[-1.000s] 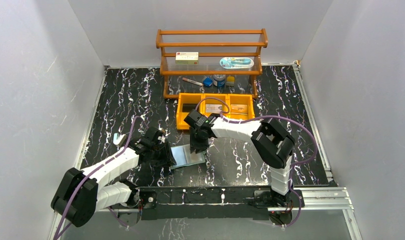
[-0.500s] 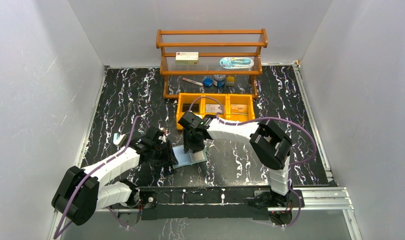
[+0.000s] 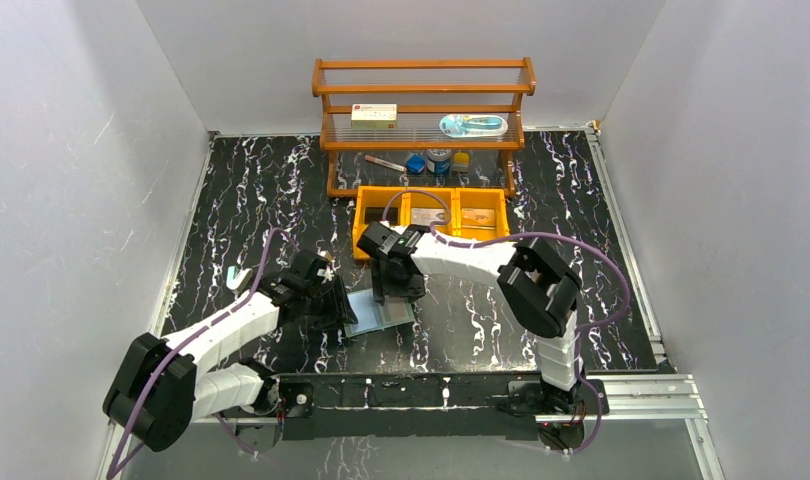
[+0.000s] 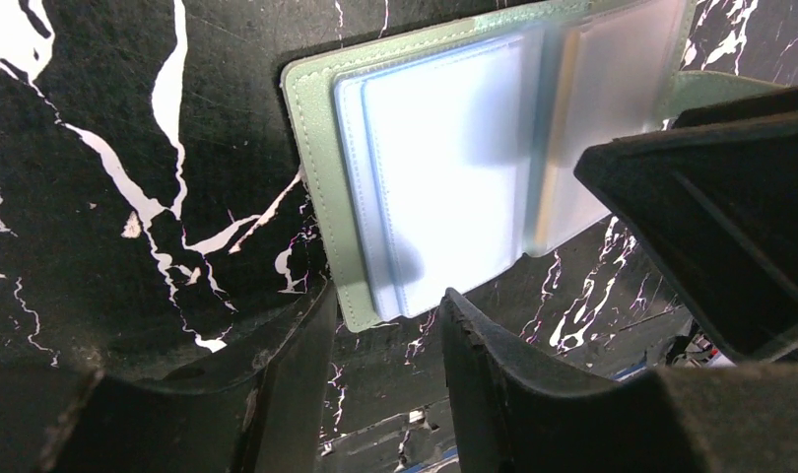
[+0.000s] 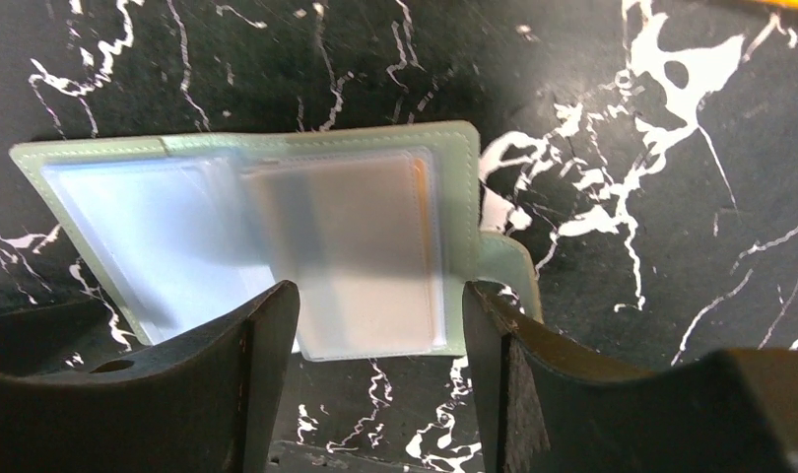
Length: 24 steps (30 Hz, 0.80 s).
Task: Take the credit cards out of the card holder
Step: Remove the credit card from the card holder.
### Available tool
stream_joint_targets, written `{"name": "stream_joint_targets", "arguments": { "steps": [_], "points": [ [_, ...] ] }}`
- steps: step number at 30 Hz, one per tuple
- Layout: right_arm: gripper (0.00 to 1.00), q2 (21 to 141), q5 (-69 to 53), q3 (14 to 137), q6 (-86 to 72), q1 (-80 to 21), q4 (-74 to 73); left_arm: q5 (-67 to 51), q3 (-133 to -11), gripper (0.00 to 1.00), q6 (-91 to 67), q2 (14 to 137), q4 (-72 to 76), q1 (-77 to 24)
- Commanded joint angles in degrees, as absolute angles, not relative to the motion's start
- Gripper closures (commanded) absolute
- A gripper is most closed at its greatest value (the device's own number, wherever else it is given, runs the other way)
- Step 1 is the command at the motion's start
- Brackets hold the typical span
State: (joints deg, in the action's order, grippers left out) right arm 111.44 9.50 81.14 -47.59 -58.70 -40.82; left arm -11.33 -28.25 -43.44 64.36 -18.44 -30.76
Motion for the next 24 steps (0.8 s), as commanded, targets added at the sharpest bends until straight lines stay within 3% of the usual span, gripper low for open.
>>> {"name": "stream_joint_targets", "arguments": {
  "steps": [1,12,17,24],
  "points": [
    [0.31,114.35,10.99,85.40,-45.88,-59.63,-43.60,-11.25,-30.14,0.58,-42.50,64.77,-19.87,-30.92],
    [0.52,115.52,13.98,84.65,-47.31,-60.05,-44.91,-11.60,-29.40,0.58,-42.52,64.25,-19.77,-30.86],
    [0.69,114.92,14.84,86.93,-46.44,-60.65,-45.65,-11.76,-29.65,0.58,-42.55,64.66,-19.49,-30.89],
    [0.73,115.44,16.00,89.55,-46.56,-61.60,-47.39,-11.87,-29.64,0.58,-42.45,65.18,-19.34,-30.92]
  ]
}}
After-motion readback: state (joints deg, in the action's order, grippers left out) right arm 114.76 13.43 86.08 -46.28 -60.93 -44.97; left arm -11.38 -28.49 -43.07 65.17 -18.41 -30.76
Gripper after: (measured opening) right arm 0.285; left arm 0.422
